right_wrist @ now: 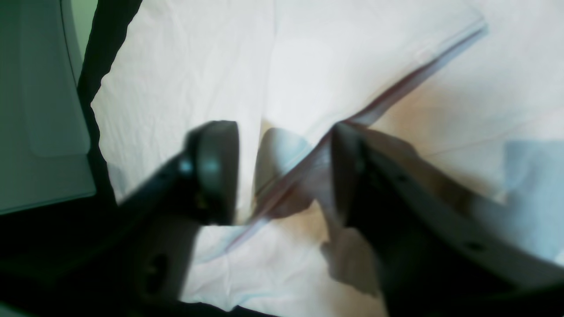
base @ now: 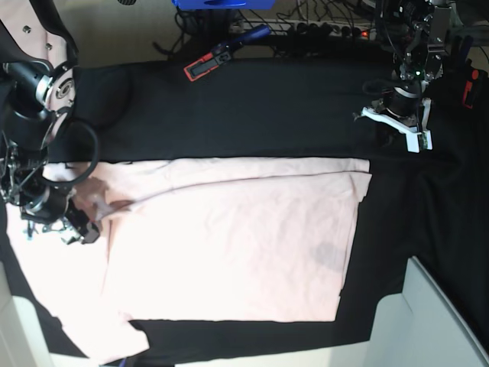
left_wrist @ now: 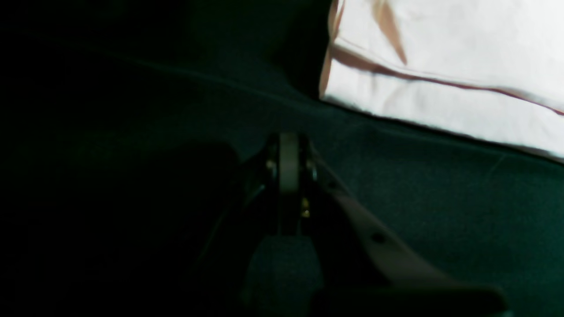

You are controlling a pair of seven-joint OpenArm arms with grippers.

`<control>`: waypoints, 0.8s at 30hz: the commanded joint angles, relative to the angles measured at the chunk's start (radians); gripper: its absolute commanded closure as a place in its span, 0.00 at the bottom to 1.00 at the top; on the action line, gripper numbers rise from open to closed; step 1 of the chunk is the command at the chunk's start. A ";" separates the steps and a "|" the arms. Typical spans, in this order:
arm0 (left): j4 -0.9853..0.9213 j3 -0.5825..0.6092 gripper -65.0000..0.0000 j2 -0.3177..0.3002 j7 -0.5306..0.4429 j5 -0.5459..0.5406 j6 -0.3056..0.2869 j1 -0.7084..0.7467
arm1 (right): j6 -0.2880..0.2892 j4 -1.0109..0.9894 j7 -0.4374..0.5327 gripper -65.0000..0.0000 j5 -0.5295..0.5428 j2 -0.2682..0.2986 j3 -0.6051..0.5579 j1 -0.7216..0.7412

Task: Fold the T-shirt properly
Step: 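Fold the sleeve inward over the shirt body with the right gripper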

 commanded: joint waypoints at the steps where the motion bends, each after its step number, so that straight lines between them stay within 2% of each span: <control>1: 0.012 -0.007 1.00 -0.014 -0.020 0.000 -0.002 -0.002 | 0.013 0.014 0.005 0.67 0.017 -0.004 0.001 0.027; 2: 0.012 -0.007 1.00 -0.014 -0.020 0.000 -0.002 -0.002 | 0.013 0.014 -0.002 0.69 0.017 -0.005 0.001 0.027; 8: 0.012 -0.007 1.00 -0.014 -0.020 0.000 -0.002 -0.002 | 0.013 0.014 -0.039 0.71 0.049 -0.041 0.003 0.027; 10: 0.012 -0.007 1.00 -0.014 -0.020 0.000 -0.002 -0.002 | 0.013 0.014 -0.041 0.81 0.075 -0.041 -0.006 0.027; 12: 0.012 -0.007 1.00 -0.014 -0.020 0.000 -0.002 -0.002 | 0.013 0.014 -0.042 0.98 0.083 -0.041 -0.006 0.027; 13: 0.012 -0.007 1.00 -0.014 -0.020 0.000 -0.002 -0.002 | 0.013 0.014 -0.042 1.00 0.083 -0.041 -0.006 0.029; 24: 0.012 -0.007 1.00 -0.014 -0.020 0.000 -0.002 0.009 | 0.010 0.014 -0.036 1.00 0.083 -0.041 0.000 0.065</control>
